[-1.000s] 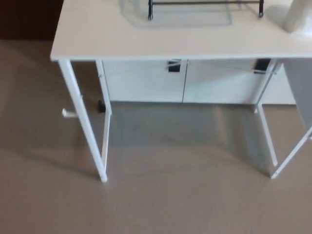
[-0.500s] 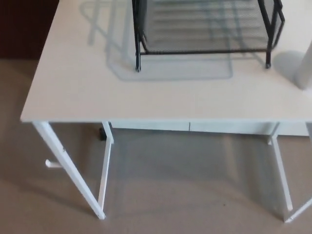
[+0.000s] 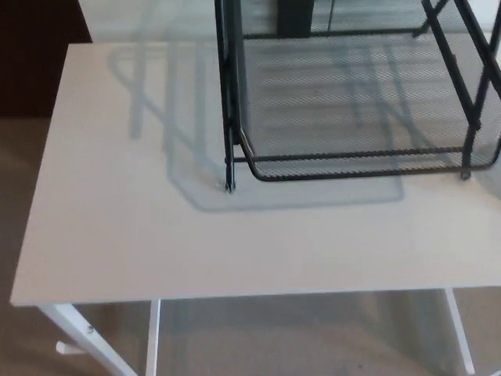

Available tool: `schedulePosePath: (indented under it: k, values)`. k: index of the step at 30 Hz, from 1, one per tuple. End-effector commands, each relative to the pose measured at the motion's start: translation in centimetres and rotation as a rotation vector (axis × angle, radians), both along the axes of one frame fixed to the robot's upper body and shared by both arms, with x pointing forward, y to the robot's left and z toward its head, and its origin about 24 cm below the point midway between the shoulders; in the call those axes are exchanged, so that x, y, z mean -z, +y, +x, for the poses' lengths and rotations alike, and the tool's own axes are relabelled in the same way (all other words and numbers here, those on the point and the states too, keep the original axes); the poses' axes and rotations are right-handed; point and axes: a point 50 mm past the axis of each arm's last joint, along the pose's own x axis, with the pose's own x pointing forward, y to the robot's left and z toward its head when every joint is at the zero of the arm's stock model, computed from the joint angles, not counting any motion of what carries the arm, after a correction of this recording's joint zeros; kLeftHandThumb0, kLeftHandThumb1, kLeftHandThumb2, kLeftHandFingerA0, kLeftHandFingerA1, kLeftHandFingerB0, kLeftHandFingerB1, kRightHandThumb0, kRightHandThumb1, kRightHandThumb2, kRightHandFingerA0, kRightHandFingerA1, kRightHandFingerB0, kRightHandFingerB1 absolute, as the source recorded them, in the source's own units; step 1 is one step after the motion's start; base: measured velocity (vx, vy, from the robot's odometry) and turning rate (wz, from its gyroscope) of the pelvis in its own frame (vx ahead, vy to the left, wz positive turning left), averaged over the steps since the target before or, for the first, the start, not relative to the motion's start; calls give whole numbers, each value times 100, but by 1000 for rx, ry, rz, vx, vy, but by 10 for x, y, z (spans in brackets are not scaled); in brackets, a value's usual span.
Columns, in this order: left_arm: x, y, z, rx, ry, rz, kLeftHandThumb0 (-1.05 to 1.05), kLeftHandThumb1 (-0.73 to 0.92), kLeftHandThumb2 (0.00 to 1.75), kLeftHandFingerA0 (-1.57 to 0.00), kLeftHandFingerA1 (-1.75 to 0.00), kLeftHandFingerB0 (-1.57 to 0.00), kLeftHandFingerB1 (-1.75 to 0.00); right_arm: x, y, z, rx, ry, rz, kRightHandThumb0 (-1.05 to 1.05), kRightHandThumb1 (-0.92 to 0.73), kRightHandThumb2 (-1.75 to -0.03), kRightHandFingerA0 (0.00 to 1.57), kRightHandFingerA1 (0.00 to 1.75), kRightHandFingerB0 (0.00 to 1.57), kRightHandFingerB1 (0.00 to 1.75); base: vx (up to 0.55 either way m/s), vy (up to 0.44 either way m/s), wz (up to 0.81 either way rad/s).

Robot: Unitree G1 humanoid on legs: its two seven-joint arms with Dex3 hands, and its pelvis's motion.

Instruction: The robot walks towards a desk on which a file tray is kept in the middle and a toilet paper roll is kept on its right. The robot uses its right hand to hook on finger in the gap of the roll and grabs it, lifts it and places it on the tray.

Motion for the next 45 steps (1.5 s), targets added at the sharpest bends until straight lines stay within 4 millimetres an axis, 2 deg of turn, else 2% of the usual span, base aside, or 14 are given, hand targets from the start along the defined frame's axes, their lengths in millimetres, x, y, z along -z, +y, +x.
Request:
schedulePosePath:
  k: [1,4,5,7,11,19,31,32,35,39,41,42,43,45]
  values:
    - [-2,3,-8,-45,13,-12,-86,89,67,-27,-80,-13,-67,-7,-8,-1,-12,46,-54,-80,-56,-95,0,27,12,29,304,34,8]
    - [-4,5,-8,-50,5,-11,-39,45,110,-15,-62,-9,-59,-11,-11,-2,8,3,-53,-83,-57,-94,1,37,12,30,223,-37,16]
    - [-6,6,-7,-46,0,-2,-87,91,68,-25,-82,-11,-69,-13,-12,-2,23,-23,-61,-88,-57,-92,2,43,11,40,59,-249,19]
    - [-6,7,-7,-55,3,3,-87,91,67,-25,-84,-11,-70,-12,-12,-2,75,-49,-39,-38,-36,-97,2,51,0,49,-48,-289,18]
    - [-10,5,-2,-50,0,10,-87,92,67,-30,-83,-13,-68,-12,-13,-1,91,-45,-38,-72,-69,-62,13,33,13,26,-74,-190,12]
    - [-11,4,3,-20,-12,-1,-92,70,100,-27,-75,-13,-66,-15,-17,-8,44,20,-41,-79,-55,-92,2,33,11,30,-17,11,0]
    - [-18,9,4,-59,-37,7,-90,92,67,-24,-85,-8,-71,-12,-21,-23,142,-52,-54,-74,-71,-61,9,34,15,29,35,98,3]
    - [-17,10,3,-56,-33,8,-91,69,105,-25,-75,-10,-66,-13,-20,-23,181,-97,5,-79,-51,-91,3,30,9,36,-3,-11,9]
    - [-18,10,6,-49,-34,19,-90,92,68,-26,-85,-8,-72,-11,-24,-28,359,-168,104,-69,-45,-84,2,44,6,35,0,0,0]
    - [-16,14,10,-58,-37,22,-85,68,117,-40,-81,-4,-62,-16,-31,-32,516,-274,217,-58,-38,-81,7,49,0,35,0,0,0]
    - [-17,14,13,-48,-50,16,-93,92,68,-29,-90,-7,-77,-21,-34,-31,540,-323,239,-57,-41,-84,5,49,0,27,0,0,0]
    - [-17,14,13,-53,-53,8,-82,65,117,-40,-81,-5,-63,-22,-34,-29,556,-335,207,-54,-66,-59,13,40,4,27,0,0,0]
    - [-16,15,14,-61,-53,5,-92,92,68,-30,-91,-7,-77,-24,-35,-26,596,-374,215,-50,-63,-61,6,36,7,23,0,0,0]
    - [-17,15,15,-57,-67,-5,-93,92,67,-27,-91,-7,-77,-30,-36,-23,656,-470,270,-47,-66,-64,0,15,0,19,0,0,0]
